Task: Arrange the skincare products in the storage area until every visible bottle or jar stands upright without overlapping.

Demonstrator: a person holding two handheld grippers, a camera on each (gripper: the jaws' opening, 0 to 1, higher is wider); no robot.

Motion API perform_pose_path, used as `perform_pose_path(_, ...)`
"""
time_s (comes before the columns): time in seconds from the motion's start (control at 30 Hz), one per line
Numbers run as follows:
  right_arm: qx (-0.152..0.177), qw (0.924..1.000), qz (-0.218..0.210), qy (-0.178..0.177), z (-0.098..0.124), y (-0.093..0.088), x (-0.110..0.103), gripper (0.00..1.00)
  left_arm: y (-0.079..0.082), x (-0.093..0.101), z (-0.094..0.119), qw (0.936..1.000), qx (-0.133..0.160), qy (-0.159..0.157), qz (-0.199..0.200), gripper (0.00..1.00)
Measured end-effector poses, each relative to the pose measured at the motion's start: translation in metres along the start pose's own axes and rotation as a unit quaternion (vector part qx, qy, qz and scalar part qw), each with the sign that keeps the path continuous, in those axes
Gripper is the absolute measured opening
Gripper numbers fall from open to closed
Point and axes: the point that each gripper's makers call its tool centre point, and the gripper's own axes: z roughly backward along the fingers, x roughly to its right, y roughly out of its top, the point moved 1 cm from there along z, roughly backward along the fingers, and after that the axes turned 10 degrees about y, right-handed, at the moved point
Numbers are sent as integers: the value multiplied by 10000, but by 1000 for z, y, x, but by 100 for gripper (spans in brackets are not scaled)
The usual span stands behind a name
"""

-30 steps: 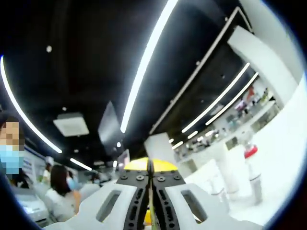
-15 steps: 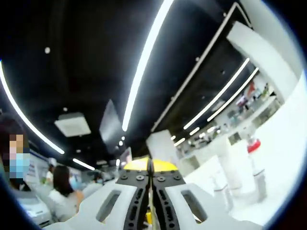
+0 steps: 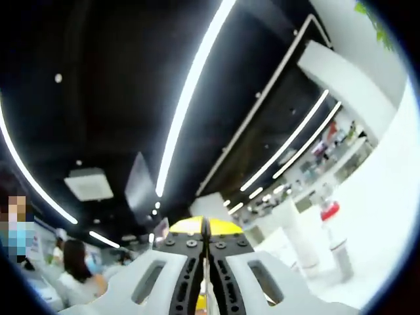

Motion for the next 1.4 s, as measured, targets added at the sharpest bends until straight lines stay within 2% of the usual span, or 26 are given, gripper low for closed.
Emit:
perform_pose_path(0.1,-39,10000,32,-69,0,-1,3,0,-5,12,-1,9997,-56,-228,-82,2)
perform_pose_path(0.23,-224,9997,44,-112,-4,-11,5,0,-3,20,-2,9990,13,-412,-172,4)
perform_pose_path(0.33,-322,9993,87,-151,-6,-17,6,0,-6,19,0,9993,-103,-322,-167,1)
perform_pose_path(0.53,-326,9990,184,-233,-4,-17,9,0,-4,18,2,9995,-186,-239,-52,0)
perform_pose_path(0.57,-338,9978,460,-331,-3,-15,13,0,-2,16,3,9997,-204,-116,-98,0)
perform_pose_path(0.63,-300,9947,922,-352,-4,-15,16,2,4,11,5,9988,-69,70,-484,0)
perform_pose_path(0.7,-398,9912,1203,-383,-5,-18,19,3,13,-4,8,9943,76,626,-856,0)
perform_pose_path(0.73,-479,9896,1284,-436,-5,-20,22,6,14,-8,10,9915,68,800,-1026,0)
perform_pose_path(0.8,-493,9890,1316,-468,-7,-23,24,9,18,-10,12,9893,126,921,-1128,0)
perform_pose_path(0.83,-482,9877,1397,-516,-7,-23,27,14,23,-13,14,9873,215,1036,-1182,0)
perform_pose_path(0.93,-445,9878,1386,-553,-7,-23,31,22,30,-11,17,9863,226,1079,-1227,0)
perform_pose_path(1.07,-382,9892,1320,-501,-7,-22,30,23,43,-7,24,9886,398,956,-1093,0)
perform_pose_path(1.23,-151,9923,1156,-424,-6,-18,29,25,71,-7,39,9752,998,1320,-1473,0)
perform_pose_path(1.27,-139,9926,1128,-430,-5,-18,29,25,79,-9,45,9670,1173,1530,-1668,0)
perform_pose_path(1.3,-138,9929,1103,-430,-5,-18,30,25,81,-9,47,9644,1213,1592,-1727,0)
perform_pose_path(1.4,-174,9948,926,-386,-7,-23,31,28,98,-20,63,9477,1510,2152,-1810,0)
